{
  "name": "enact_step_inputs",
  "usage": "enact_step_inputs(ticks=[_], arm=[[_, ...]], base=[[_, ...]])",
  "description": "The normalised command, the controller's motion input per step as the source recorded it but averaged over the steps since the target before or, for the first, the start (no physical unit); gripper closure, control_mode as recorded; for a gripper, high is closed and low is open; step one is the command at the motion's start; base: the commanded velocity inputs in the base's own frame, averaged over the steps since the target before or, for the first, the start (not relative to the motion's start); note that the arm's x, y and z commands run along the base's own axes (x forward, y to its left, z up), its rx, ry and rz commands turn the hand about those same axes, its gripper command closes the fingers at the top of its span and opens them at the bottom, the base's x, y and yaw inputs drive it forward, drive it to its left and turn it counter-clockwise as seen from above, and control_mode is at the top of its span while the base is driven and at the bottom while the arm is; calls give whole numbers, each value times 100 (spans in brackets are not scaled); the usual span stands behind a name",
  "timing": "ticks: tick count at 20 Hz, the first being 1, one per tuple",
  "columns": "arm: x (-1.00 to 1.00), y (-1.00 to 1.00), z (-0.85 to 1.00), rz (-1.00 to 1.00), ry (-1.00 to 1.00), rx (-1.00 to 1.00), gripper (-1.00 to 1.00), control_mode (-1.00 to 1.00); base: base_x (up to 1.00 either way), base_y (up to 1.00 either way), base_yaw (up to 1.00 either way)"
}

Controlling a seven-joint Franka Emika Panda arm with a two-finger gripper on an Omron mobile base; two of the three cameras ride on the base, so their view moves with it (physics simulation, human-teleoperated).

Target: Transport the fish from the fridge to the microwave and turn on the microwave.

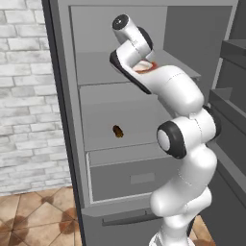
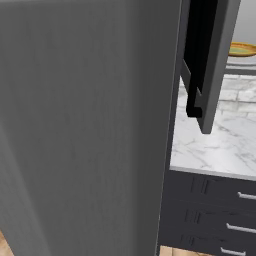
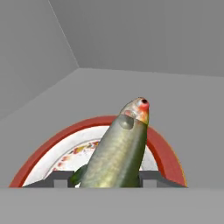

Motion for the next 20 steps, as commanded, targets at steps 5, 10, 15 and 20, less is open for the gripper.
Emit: enact_step_inputs(ticks=[5, 10, 15, 20], arm=[[-56, 0, 0, 0, -10, 0, 100, -100], [-65, 0, 5, 0, -4, 0, 100, -100], [-67, -2, 9, 0, 0, 3, 100, -100], [-77, -11, 7, 0, -1, 2, 100, -100]], base=[[0, 0, 0], [0, 0, 0], [0, 0, 0], [0, 0, 0]])
